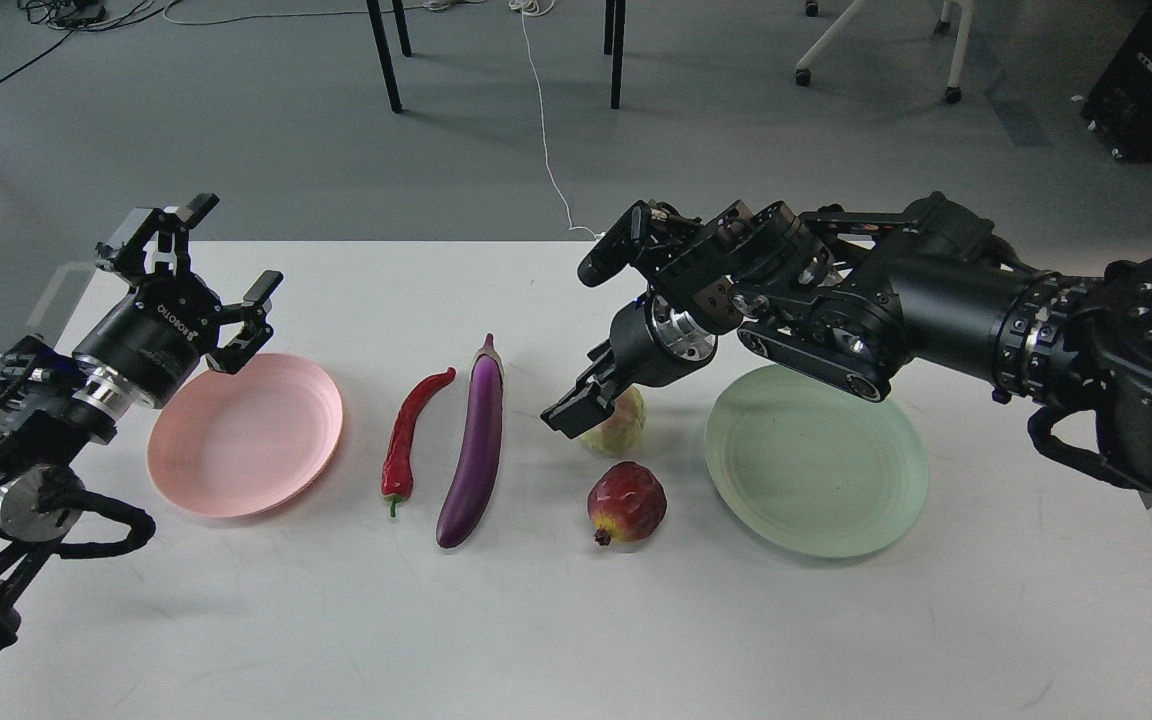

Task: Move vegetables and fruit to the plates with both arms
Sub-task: 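Grasp the pale peach with the right gripper and lift it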

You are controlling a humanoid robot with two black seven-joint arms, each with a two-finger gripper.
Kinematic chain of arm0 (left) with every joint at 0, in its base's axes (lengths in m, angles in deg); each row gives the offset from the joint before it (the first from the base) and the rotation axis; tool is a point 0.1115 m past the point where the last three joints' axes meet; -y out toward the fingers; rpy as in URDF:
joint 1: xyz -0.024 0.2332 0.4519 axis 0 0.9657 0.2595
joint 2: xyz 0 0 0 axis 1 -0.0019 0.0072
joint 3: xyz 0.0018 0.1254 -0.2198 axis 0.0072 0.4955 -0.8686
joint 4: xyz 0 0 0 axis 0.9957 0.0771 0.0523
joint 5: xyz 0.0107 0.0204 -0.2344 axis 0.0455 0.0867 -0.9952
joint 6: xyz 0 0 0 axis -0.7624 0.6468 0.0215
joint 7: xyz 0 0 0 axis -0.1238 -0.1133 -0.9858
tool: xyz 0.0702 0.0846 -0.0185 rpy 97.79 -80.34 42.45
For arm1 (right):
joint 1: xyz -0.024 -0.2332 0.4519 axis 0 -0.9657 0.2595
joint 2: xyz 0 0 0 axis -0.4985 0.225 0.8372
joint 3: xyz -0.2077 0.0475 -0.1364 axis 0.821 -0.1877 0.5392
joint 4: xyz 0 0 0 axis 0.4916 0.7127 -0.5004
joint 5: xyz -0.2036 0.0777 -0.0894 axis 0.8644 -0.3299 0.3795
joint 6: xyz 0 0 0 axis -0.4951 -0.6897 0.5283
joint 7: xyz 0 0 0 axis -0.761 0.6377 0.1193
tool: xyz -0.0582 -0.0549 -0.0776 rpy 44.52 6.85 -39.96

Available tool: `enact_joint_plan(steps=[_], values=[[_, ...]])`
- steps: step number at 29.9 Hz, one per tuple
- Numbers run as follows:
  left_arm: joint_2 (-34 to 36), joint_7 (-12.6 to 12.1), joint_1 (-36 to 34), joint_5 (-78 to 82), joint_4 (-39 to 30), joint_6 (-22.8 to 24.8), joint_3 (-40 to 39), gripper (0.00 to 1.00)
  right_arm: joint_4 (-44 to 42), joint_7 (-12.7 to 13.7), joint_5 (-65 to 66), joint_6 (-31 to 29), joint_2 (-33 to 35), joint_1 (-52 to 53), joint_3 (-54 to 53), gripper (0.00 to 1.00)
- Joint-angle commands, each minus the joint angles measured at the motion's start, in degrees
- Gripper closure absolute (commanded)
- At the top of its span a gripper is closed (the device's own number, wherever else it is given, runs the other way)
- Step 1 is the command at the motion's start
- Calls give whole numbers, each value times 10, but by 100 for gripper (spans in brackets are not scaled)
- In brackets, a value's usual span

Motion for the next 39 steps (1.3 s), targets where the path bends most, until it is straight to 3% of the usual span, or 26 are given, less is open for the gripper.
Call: enact_joint_plan(steps=[1, 18, 22, 32, 39], values=[[1, -1, 1, 0, 0, 0, 0, 2, -12, 0, 0, 0, 0, 0, 22, 1], [4, 0, 3, -2, 0, 0, 0, 2, -46, 0, -1, 0, 0, -36, 25, 5], [9, 0, 7, -3, 0, 0, 0, 2, -47, 0, -1, 0, 0, -39, 31, 11], [10, 0, 9, -3, 0, 0, 0, 2, -48, 0, -1, 13, 0, -41, 56, 48], [10, 0, 9, -3, 0, 0, 0, 2, -48, 0, -2, 13, 0, -35, 56, 49]])
